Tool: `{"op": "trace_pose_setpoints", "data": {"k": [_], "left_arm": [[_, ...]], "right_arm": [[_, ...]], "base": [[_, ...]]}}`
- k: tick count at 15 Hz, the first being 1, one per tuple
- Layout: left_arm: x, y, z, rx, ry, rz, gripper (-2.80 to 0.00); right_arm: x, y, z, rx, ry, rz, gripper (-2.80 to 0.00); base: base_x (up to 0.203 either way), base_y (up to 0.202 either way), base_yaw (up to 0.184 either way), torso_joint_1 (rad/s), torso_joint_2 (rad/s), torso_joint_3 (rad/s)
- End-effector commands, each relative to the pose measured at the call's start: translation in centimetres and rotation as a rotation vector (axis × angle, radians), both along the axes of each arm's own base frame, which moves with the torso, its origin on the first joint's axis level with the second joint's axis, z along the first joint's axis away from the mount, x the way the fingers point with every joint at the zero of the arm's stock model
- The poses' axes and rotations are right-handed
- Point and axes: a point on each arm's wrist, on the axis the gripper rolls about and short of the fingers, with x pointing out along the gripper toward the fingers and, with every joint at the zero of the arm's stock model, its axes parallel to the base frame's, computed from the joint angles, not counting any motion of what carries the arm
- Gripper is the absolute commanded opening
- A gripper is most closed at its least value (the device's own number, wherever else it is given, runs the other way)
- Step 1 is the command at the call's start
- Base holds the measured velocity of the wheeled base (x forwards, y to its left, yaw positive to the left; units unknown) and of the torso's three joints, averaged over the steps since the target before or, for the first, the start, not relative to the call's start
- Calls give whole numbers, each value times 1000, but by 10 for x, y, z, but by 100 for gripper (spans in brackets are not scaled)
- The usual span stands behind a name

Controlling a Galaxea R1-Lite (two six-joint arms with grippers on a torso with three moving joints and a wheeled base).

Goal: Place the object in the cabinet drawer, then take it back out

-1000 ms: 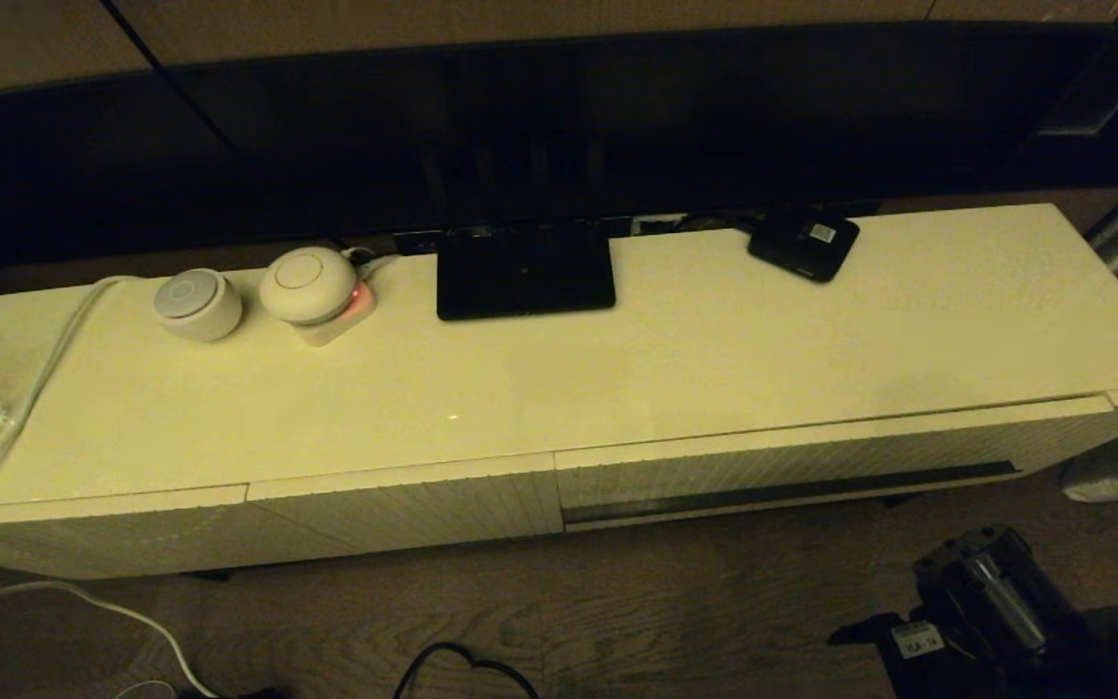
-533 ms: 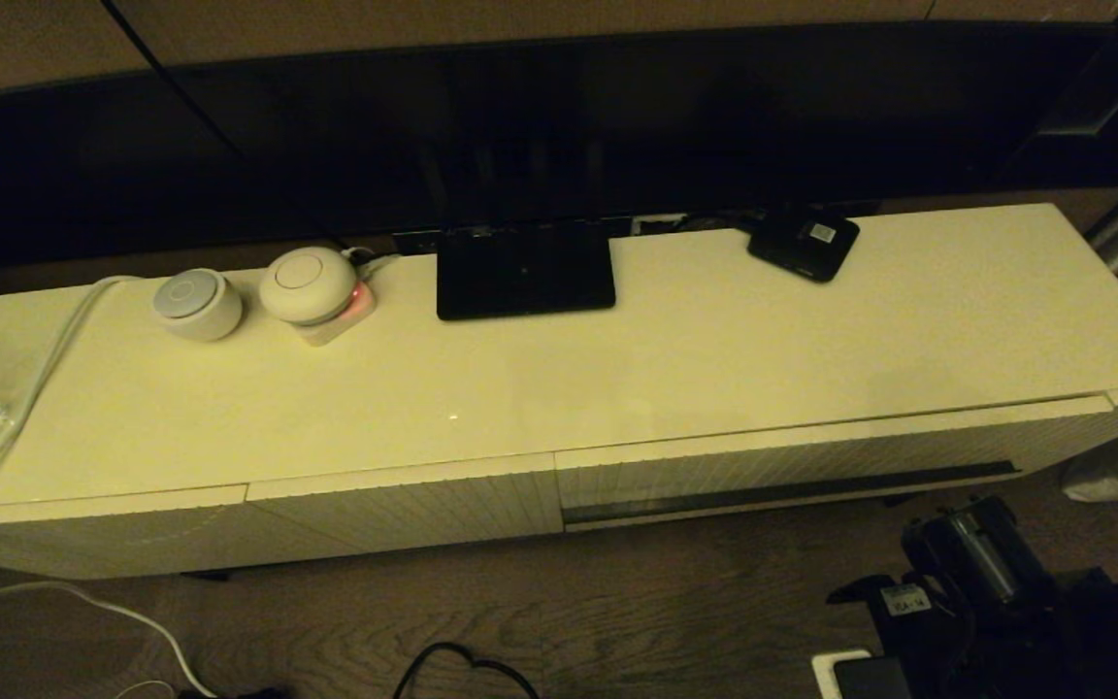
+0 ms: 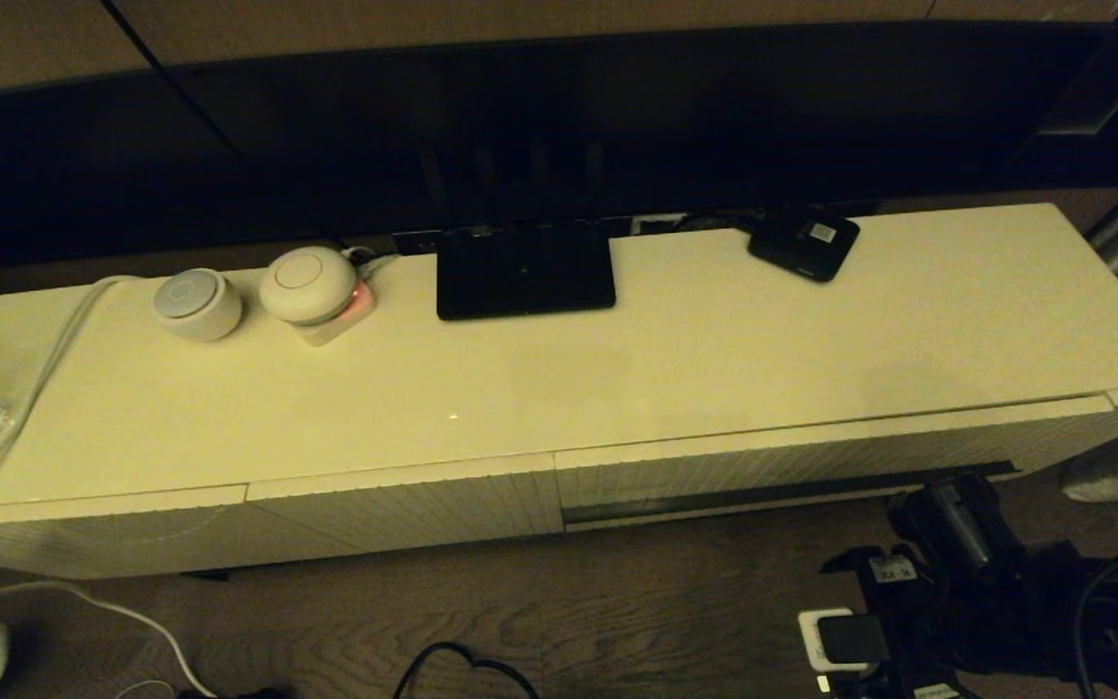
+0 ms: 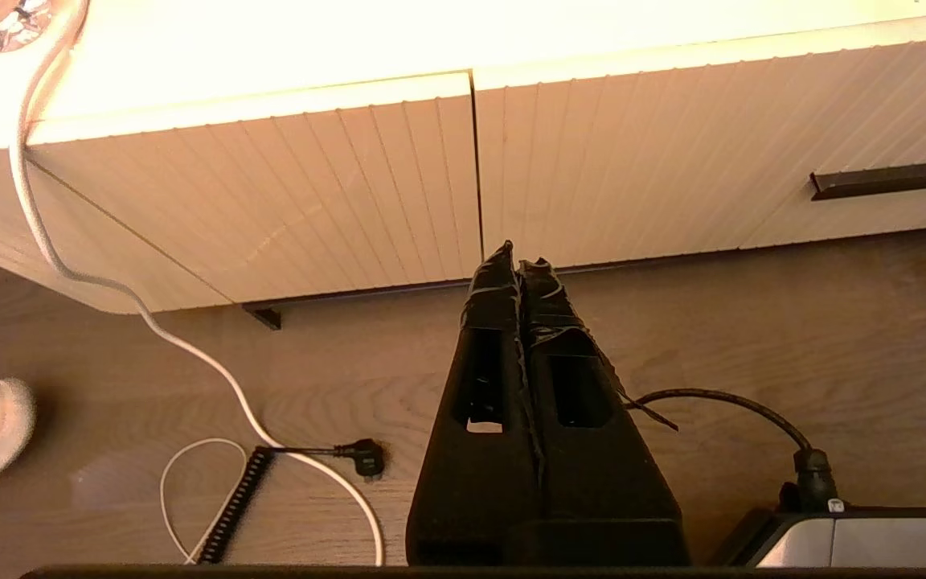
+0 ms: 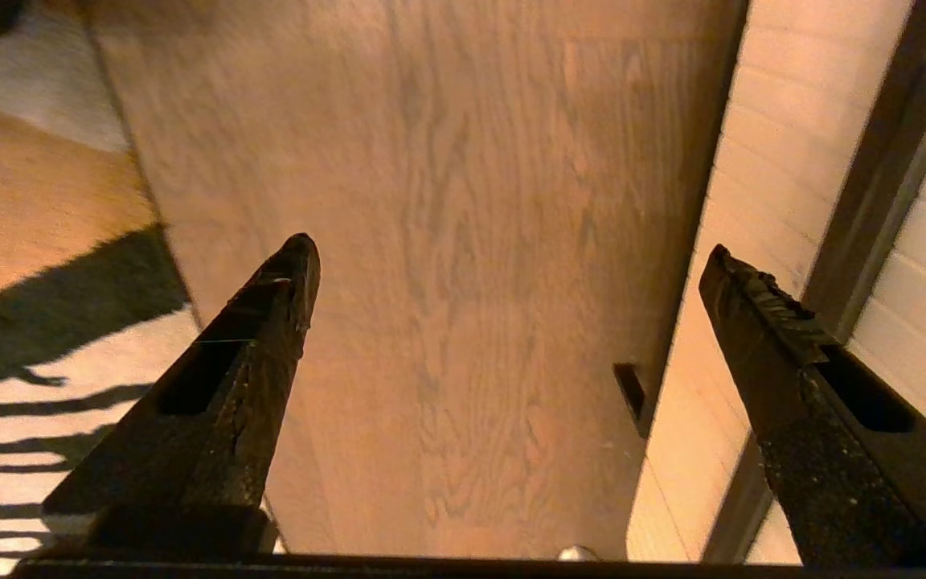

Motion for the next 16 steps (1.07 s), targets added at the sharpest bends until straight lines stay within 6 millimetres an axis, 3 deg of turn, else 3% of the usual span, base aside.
{"op": "trace_pose_setpoints", "data": {"k": [1,16], "left_arm": [[0,0,-1,0,3,1,-280],[0,0,-1,0,3,1,-280]], "right_arm": [[9,-5,-4,-9,0,-16,0],[41,-4,-11,5,-52,-45,0]], "base": [[0,0,0,0,0,0],[0,0,0,0,0,0]]}}
